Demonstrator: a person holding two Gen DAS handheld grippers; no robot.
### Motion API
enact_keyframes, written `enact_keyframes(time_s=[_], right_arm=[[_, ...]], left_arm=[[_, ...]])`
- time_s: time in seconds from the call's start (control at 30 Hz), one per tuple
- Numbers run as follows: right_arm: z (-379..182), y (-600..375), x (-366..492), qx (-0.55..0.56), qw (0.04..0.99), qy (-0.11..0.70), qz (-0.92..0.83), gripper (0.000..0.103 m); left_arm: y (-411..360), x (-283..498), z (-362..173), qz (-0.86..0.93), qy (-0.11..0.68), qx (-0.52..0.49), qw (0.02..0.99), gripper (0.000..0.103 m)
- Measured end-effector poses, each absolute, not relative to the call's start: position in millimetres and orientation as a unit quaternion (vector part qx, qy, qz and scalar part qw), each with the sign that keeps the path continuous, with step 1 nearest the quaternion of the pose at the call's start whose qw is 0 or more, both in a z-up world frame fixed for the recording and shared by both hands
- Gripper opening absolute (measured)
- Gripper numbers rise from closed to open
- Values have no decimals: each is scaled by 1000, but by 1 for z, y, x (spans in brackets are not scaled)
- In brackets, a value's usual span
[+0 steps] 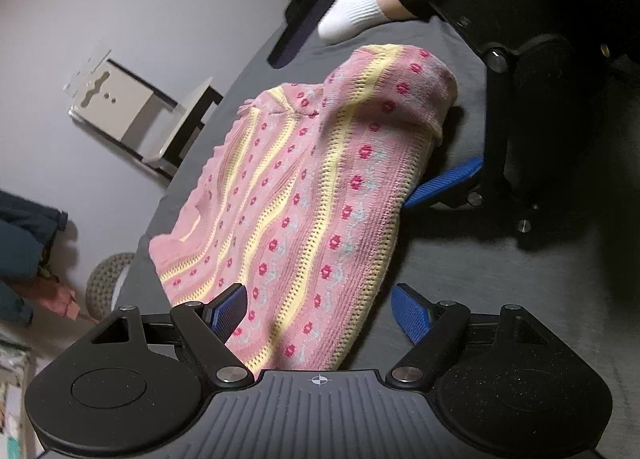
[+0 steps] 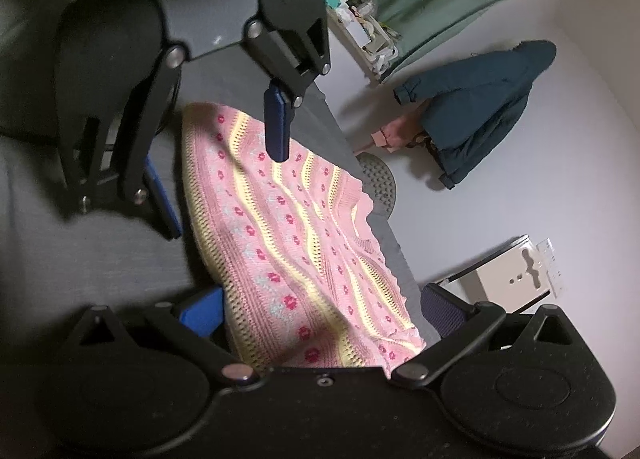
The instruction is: Fold clothes
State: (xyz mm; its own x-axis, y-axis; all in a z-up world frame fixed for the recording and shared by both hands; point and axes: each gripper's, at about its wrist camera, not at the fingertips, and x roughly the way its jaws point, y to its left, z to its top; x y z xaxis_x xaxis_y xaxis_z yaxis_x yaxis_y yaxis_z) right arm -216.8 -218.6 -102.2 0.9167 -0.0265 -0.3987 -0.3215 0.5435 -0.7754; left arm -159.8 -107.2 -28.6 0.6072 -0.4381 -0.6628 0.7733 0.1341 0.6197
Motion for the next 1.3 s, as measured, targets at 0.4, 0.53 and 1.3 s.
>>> enact_keyframes(time_s=[0.4,0.53,1.3], right_arm=[[-83,-235,-208,-399,890,201,89,103],[-79,-242,-206,-375,900,205,89,103],[-79,-242,-230,-427,882,159,121,103]], left_arm=[[-122,-168,-37,-395,92,587,701,80],[-129,-170,-41,-394,67,610,684,79],[-157,-172,-11,-397,121,558,719,17]])
